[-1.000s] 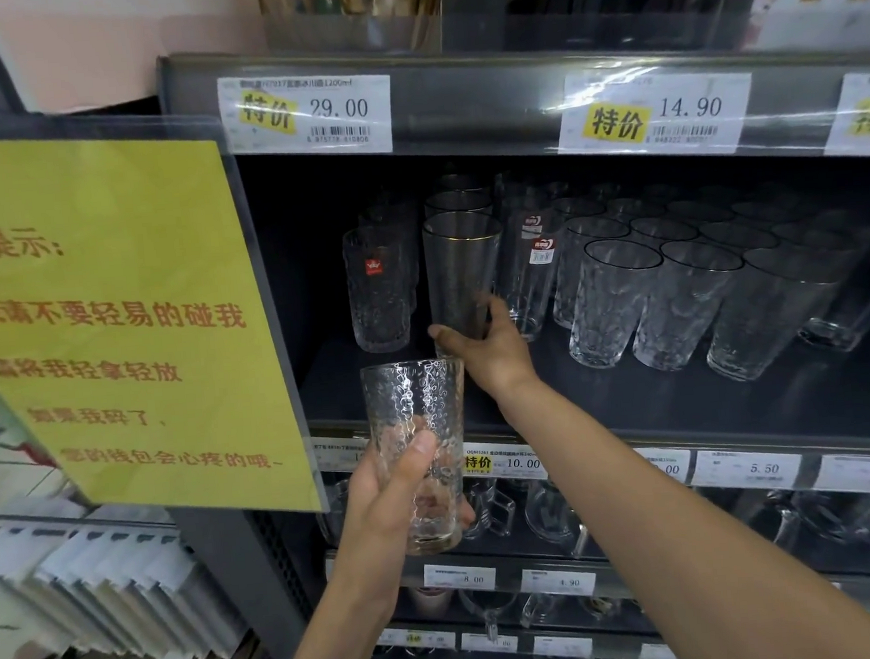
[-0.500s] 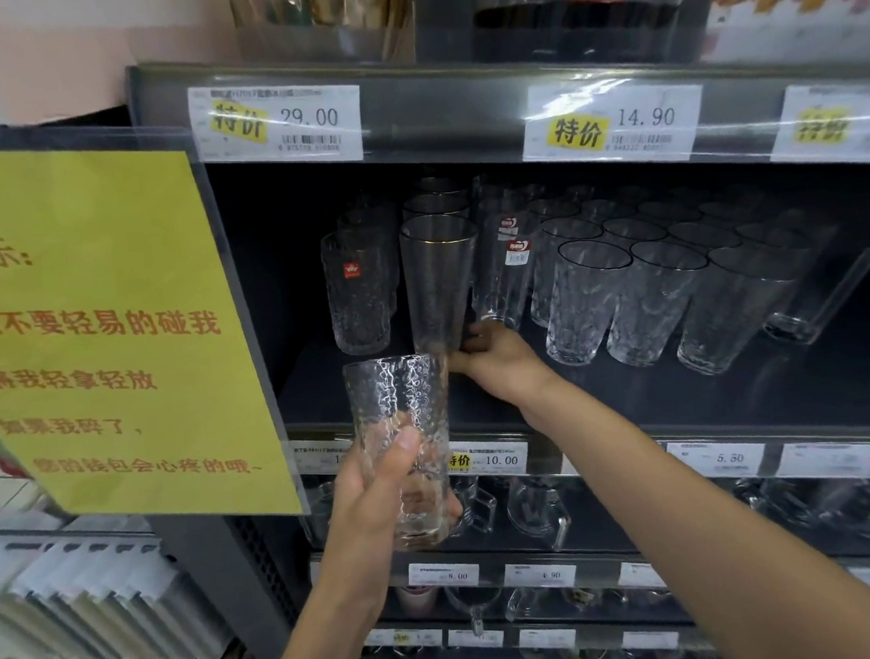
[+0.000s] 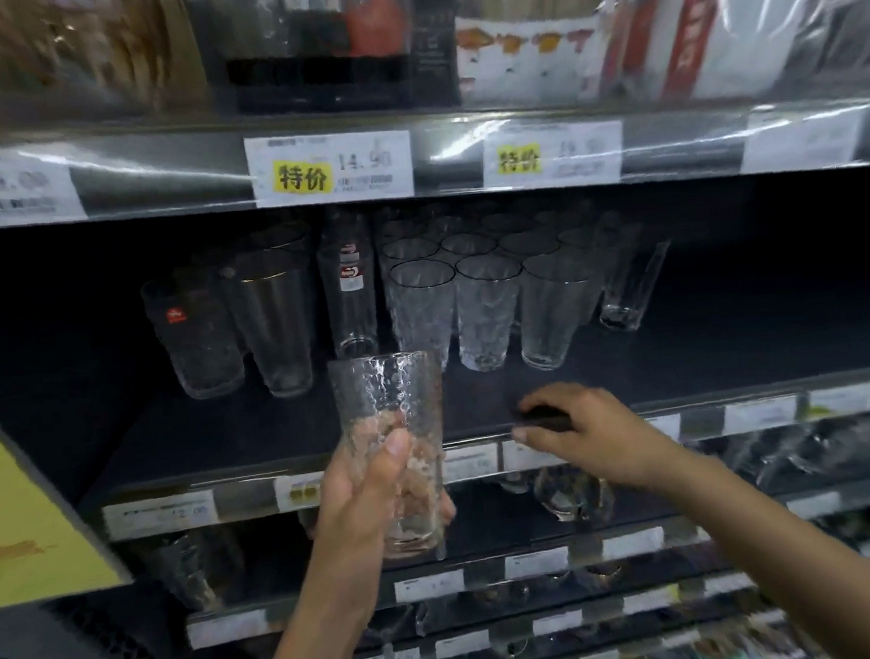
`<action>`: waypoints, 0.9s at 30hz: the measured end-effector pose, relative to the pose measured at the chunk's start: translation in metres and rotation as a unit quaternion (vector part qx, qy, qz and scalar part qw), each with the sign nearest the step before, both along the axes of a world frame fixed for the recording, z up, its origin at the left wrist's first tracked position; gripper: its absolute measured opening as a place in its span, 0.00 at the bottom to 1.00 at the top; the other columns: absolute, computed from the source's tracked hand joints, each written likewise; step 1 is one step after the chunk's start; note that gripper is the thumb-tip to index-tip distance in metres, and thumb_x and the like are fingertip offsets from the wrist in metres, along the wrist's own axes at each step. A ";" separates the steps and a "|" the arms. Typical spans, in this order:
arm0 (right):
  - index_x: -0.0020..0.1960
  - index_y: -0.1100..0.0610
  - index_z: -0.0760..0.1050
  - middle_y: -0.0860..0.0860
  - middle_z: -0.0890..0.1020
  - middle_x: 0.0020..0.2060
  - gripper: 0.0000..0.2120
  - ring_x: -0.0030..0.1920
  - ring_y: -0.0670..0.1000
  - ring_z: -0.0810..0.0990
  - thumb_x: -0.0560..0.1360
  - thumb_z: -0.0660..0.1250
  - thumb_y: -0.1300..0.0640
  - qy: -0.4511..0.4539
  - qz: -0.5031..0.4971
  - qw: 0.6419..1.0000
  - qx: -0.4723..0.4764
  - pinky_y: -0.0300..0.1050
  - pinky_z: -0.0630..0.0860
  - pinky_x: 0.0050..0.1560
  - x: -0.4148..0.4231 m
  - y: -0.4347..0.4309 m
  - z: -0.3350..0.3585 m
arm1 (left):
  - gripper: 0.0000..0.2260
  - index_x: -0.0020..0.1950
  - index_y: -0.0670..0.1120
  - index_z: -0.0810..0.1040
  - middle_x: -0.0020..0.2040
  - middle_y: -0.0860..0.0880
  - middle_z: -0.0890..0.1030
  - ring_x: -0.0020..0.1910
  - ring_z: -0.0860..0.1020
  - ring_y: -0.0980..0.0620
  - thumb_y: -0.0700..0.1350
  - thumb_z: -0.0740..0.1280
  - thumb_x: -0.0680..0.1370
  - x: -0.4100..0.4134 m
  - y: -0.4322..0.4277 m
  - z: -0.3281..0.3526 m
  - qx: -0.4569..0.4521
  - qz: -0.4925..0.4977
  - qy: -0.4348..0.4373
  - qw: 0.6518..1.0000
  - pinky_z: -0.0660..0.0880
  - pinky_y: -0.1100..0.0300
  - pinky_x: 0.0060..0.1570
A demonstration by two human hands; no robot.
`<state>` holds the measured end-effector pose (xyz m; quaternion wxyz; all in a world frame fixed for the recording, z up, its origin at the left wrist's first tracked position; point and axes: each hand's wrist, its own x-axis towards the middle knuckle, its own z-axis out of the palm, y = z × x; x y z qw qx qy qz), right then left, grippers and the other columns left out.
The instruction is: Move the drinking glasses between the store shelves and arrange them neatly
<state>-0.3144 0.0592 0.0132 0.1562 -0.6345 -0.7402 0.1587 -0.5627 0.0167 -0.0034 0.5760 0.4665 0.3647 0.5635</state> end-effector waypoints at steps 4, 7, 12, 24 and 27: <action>0.68 0.52 0.75 0.47 0.76 0.66 0.31 0.68 0.48 0.72 0.73 0.65 0.34 -0.021 -0.031 0.999 0.006 0.41 0.68 0.67 0.083 -0.012 -0.005 | 0.48 0.62 0.43 0.76 0.41 0.40 0.85 0.36 0.83 0.41 0.78 0.71 0.56 0.062 0.000 -0.001 -0.005 0.009 0.034 0.999 0.81 0.52 0.37; 0.77 0.46 0.63 0.46 0.65 0.76 0.41 0.76 0.48 0.62 0.71 0.54 0.25 -0.132 -0.014 0.991 0.007 0.48 0.60 0.74 0.143 -0.015 -0.011 | 0.40 0.65 0.55 0.76 0.56 0.46 0.84 0.55 0.81 0.36 0.80 0.63 0.63 0.112 -0.003 -0.001 -0.009 0.023 0.053 0.998 0.77 0.37 0.58; 0.80 0.44 0.52 0.47 0.55 0.80 0.47 0.79 0.48 0.54 0.68 0.38 0.21 -0.242 0.053 0.969 0.021 0.52 0.57 0.74 0.216 -0.008 -0.015 | 0.32 0.64 0.59 0.72 0.53 0.49 0.85 0.48 0.85 0.45 0.76 0.58 0.67 0.189 -0.008 0.010 0.008 0.051 0.063 0.997 0.78 0.42 0.56; 0.80 0.43 0.52 0.45 0.56 0.80 0.42 0.79 0.49 0.55 0.72 0.46 0.23 -0.259 0.111 0.958 0.052 0.54 0.57 0.74 0.280 0.024 -0.016 | 0.33 0.64 0.54 0.66 0.59 0.54 0.78 0.52 0.79 0.66 0.55 0.80 0.66 0.295 0.038 0.023 0.008 0.186 0.112 0.976 0.73 0.70 0.51; 0.80 0.44 0.52 0.45 0.56 0.80 0.43 0.79 0.49 0.55 0.72 0.47 0.22 -0.259 0.114 0.957 0.071 0.54 0.57 0.74 0.284 0.028 -0.022 | 0.33 0.65 0.50 0.65 0.57 0.55 0.78 0.50 0.78 0.68 0.48 0.81 0.67 0.309 0.055 0.024 0.011 0.206 0.153 0.966 0.73 0.72 0.48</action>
